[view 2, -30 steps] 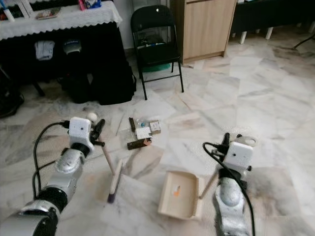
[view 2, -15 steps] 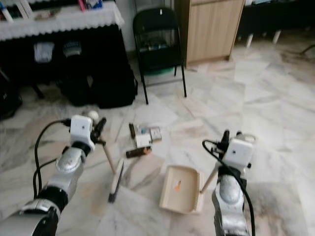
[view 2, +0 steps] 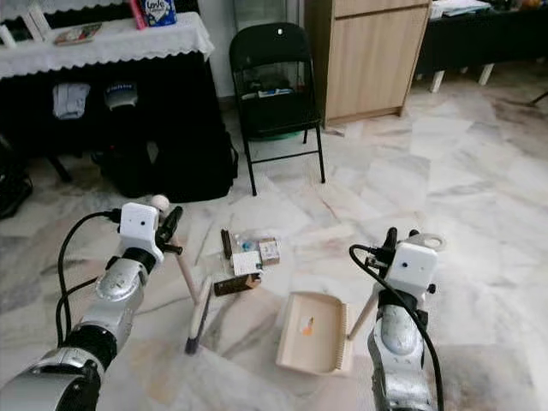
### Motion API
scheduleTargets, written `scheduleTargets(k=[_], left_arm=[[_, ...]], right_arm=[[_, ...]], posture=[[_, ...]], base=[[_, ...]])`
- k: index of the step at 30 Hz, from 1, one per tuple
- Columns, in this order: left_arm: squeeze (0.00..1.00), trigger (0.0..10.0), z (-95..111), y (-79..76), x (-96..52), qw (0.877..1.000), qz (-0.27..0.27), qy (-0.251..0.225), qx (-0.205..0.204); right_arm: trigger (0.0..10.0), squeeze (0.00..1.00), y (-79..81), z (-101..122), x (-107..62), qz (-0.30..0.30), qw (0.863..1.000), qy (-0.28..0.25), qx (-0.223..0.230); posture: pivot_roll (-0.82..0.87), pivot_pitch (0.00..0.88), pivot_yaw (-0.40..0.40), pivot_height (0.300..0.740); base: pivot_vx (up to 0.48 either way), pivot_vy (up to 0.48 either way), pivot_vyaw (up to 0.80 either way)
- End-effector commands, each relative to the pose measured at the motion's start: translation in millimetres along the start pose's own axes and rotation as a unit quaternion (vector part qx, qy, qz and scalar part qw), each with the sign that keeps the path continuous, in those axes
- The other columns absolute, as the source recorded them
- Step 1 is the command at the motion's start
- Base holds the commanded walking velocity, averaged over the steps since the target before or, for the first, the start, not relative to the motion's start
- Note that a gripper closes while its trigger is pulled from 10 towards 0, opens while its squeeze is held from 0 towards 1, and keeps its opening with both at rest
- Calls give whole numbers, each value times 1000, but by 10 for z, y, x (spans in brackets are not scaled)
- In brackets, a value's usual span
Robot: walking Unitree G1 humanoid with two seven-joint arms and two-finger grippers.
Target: Sweep floor
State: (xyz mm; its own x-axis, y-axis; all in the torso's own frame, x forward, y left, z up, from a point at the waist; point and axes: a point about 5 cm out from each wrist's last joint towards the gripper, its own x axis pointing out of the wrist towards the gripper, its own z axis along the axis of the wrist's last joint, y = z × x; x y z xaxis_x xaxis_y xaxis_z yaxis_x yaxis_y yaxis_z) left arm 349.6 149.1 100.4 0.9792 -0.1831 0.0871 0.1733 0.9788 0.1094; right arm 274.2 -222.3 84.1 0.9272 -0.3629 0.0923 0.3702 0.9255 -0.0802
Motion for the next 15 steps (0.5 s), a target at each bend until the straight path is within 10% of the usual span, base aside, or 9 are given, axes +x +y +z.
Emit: scheduleTargets(k=[1, 15], left_arm=[[0, 10000, 130, 152, 39, 999, 19, -27, 11], [0, 10000, 150, 181, 51, 999, 28, -30, 12]], right_arm=[[10000, 0, 91, 134, 38, 14, 999, -30, 1], [10000, 0, 110, 135, 36, 20, 999, -29, 3]], posture=[[-157, 0, 66, 740], [-157, 0, 63, 740]], base=[[352, 0, 800], [348, 0, 171]])
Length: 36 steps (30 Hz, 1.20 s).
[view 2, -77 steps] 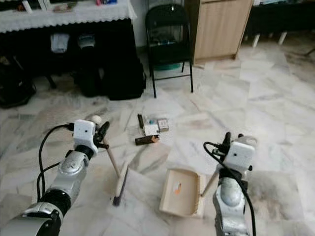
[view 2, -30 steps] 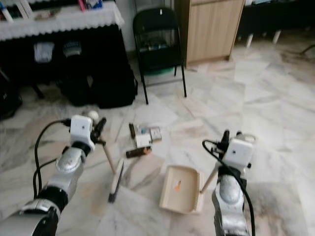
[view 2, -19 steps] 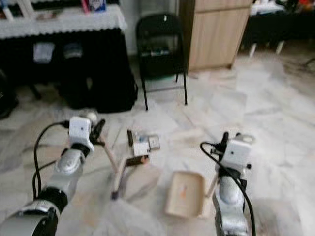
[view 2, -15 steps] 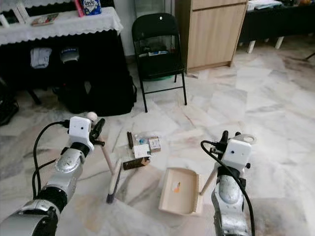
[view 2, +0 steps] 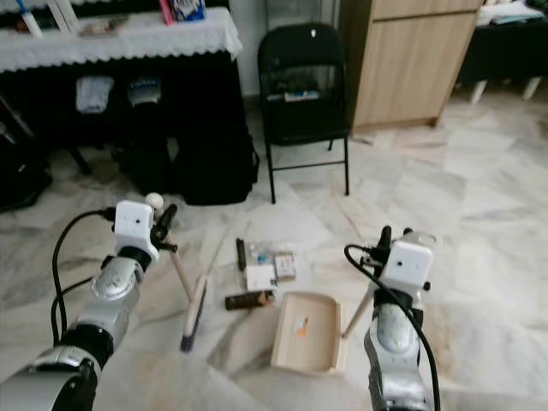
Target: Sweep floor
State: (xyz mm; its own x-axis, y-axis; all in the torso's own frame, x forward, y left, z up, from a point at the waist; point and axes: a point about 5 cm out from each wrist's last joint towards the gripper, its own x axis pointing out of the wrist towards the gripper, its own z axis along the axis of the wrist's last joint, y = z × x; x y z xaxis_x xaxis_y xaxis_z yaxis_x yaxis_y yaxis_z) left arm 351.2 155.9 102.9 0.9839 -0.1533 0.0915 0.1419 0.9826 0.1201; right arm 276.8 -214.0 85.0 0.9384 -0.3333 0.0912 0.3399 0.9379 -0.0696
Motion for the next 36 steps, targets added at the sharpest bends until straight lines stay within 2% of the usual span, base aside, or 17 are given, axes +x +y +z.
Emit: scheduleTargets(k=[1, 15, 28, 36], left_arm=[[0, 10000, 131, 114, 48, 999, 14, -29, 6], [0, 10000, 129, 126, 45, 999, 18, -28, 7], [0, 10000, 115, 110, 40, 1000, 14, -25, 6], [0, 10000, 124, 107, 50, 1000, 13, -26, 7]], right_arm=[[10000, 0, 26, 118, 42, 5, 1000, -28, -5], [10000, 0, 63, 115, 30, 18, 1000, -26, -4], [10000, 0, 83, 99, 12, 27, 999, -22, -8], [10000, 0, 110, 102, 18, 31, 999, -22, -4]], posture=[[-157, 0, 63, 740], [-157, 0, 60, 740], [-160, 0, 64, 740], [-158, 0, 63, 740]], base=[[345, 0, 0], [343, 0, 0], [0, 0, 0], [255, 0, 273]])
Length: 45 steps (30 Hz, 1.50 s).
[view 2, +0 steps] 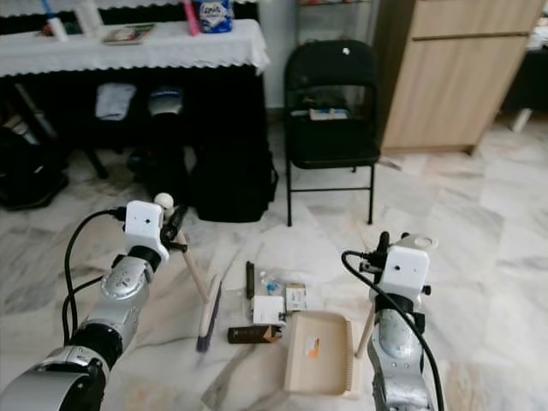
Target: Sweep floor
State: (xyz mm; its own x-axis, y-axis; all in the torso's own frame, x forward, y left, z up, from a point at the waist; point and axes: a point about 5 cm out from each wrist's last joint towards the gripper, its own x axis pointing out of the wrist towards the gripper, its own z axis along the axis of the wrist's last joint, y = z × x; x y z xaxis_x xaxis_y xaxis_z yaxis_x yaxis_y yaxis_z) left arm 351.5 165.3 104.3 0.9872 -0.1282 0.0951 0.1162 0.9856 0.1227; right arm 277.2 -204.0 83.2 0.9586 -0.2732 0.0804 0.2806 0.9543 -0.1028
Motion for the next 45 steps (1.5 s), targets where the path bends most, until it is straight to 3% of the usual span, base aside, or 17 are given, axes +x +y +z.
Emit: scheduleTargets(k=[1, 13, 23, 45], left_arm=[[0, 10000, 121, 12, 62, 1000, 0, -26, 5], [0, 10000, 114, 16, 56, 1000, 2, -25, 5], [0, 10000, 107, 42, 49, 1000, 8, -23, 7], [0, 10000, 93, 155, 44, 999, 26, -13, 20]], right_arm=[[10000, 0, 6, 112, 50, -1, 1000, -25, 7], [10000, 0, 0, 96, 31, 2, 1000, -21, 7], [10000, 0, 4, 88, 20, 5, 1000, -18, 9], [10000, 0, -146, -221, -109, 4, 999, 41, 6]], posture=[[-159, 0, 63, 740], [-158, 0, 62, 740], [-158, 0, 61, 740], [-170, 0, 65, 740]], base=[[262, 0, 0], [271, 0, 0], [0, 0, 0], [0, 0, 0]])
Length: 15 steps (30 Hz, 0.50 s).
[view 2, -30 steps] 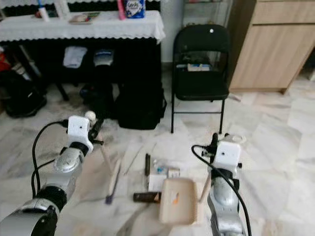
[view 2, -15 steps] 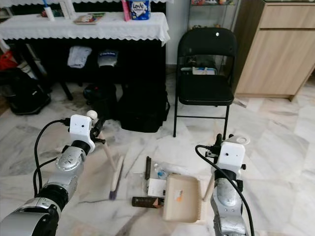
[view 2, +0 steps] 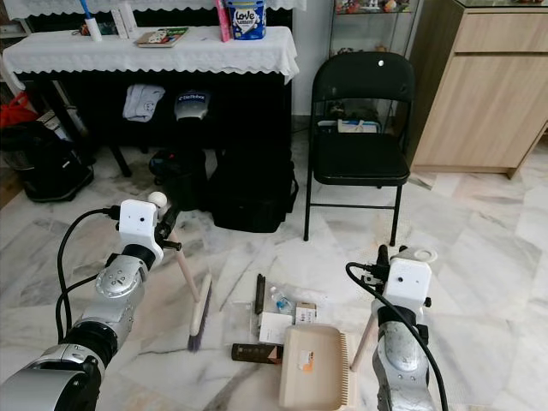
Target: Sweep floor
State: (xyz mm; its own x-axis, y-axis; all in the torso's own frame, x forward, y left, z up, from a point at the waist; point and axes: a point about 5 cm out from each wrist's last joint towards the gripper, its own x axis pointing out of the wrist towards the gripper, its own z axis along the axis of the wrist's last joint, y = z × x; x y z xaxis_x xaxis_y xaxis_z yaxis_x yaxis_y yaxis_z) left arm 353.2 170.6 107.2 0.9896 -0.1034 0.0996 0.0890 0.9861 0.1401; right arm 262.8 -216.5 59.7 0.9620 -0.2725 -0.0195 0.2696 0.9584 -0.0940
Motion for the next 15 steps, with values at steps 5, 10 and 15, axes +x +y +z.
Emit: scheduleTargets(k=[5, 10, 15], left_arm=[[0, 10000, 60, 143, 16, 1000, 20, -11, 14], [0, 10000, 54, 172, 6, 1000, 22, -10, 17], [0, 10000, 49, 197, -5, 999, 24, -9, 21]], right_arm=[[10000, 0, -31, -58, 14, -3, 1000, 6, 1], [10000, 0, -55, -109, 22, -5, 1000, 13, -3], [10000, 0, -58, -126, 30, -6, 1000, 13, -4]], posture=[[-159, 0, 65, 740], [-149, 0, 69, 740], [-143, 0, 70, 740]], base=[[0, 0, 0], [0, 0, 0], [0, 0, 0]])
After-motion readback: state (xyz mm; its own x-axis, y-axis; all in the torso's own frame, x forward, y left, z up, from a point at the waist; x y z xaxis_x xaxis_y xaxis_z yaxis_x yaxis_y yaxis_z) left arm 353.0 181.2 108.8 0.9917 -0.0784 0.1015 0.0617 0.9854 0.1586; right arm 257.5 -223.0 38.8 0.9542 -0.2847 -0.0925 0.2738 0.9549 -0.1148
